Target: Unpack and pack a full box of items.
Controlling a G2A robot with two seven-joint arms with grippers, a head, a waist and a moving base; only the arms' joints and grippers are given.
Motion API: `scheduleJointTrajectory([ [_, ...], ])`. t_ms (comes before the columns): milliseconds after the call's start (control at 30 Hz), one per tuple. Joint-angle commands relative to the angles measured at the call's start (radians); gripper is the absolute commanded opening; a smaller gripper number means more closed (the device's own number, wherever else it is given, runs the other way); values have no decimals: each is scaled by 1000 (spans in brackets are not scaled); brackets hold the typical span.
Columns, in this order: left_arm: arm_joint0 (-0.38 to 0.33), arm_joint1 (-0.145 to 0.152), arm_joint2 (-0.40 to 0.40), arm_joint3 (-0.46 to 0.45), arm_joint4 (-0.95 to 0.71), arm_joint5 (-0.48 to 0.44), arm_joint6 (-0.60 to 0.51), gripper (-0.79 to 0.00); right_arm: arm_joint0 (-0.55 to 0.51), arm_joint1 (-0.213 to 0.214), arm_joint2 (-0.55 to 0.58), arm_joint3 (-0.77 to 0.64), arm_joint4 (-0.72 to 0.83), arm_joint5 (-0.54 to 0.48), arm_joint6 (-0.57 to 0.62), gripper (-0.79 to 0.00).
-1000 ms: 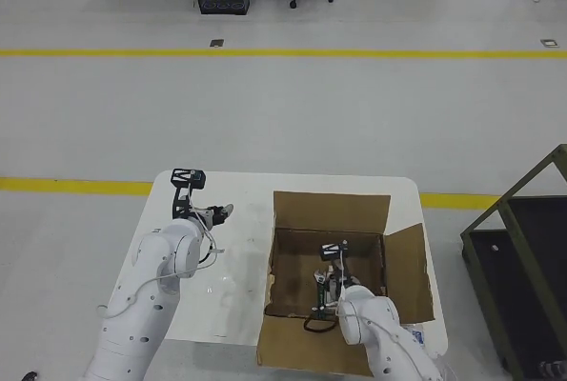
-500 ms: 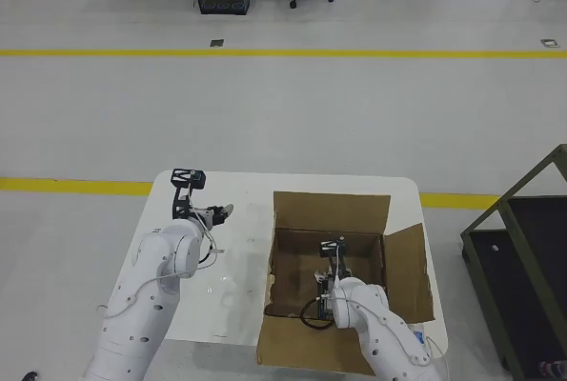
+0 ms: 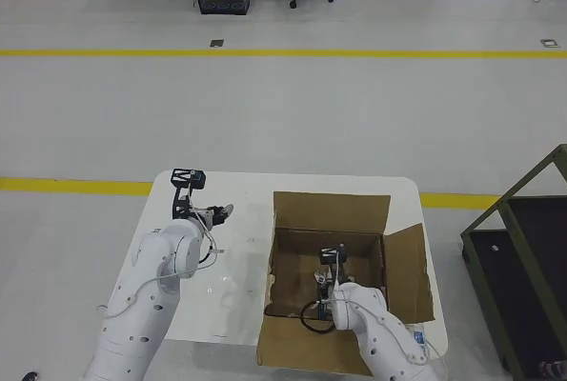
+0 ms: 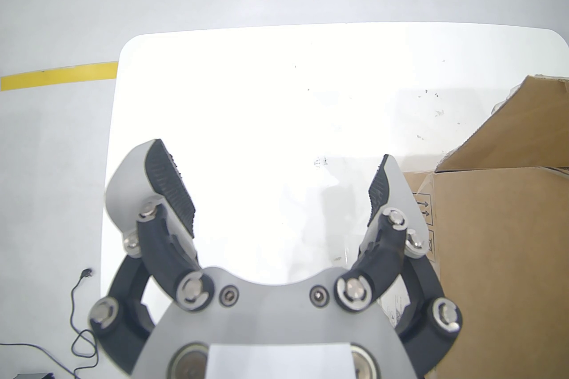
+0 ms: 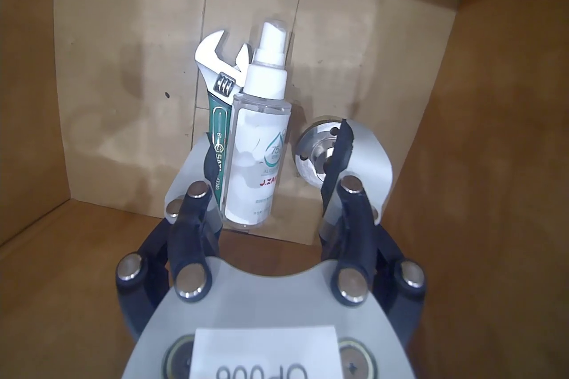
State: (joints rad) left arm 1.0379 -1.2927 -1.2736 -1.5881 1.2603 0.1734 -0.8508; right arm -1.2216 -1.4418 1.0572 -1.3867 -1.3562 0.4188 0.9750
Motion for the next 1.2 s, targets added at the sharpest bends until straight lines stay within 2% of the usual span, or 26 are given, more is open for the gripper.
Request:
scheduleJointTrajectory([
  [0,0,0,0,0,0,0,0,0,7,-3,-4,16,5,0,-3,-197],
  [100,0,0,0,0,0,0,0,0,18,-8,-11,42,14,1,-8,-179],
  [267,0,0,0,0,0,0,0,0,38,-17,-21,84,37,-6,-18,-249],
  [300,0,0,0,0,0,0,0,0,44,-19,-24,98,51,-17,-21,-289],
  [333,0,0,0,0,0,0,0,0,48,-20,-26,105,50,-19,-24,-425],
  [600,0,0,0,0,0,0,0,0,75,-32,-43,157,67,-28,-35,-483],
  [700,0,0,0,0,0,0,0,0,79,-34,-36,158,73,-29,-43,-576],
  [933,0,0,0,0,0,0,0,0,58,-28,-13,96,63,-35,-34,-502],
  [1167,0,0,0,0,0,0,0,0,23,-19,15,11,33,-48,-13,-462],
])
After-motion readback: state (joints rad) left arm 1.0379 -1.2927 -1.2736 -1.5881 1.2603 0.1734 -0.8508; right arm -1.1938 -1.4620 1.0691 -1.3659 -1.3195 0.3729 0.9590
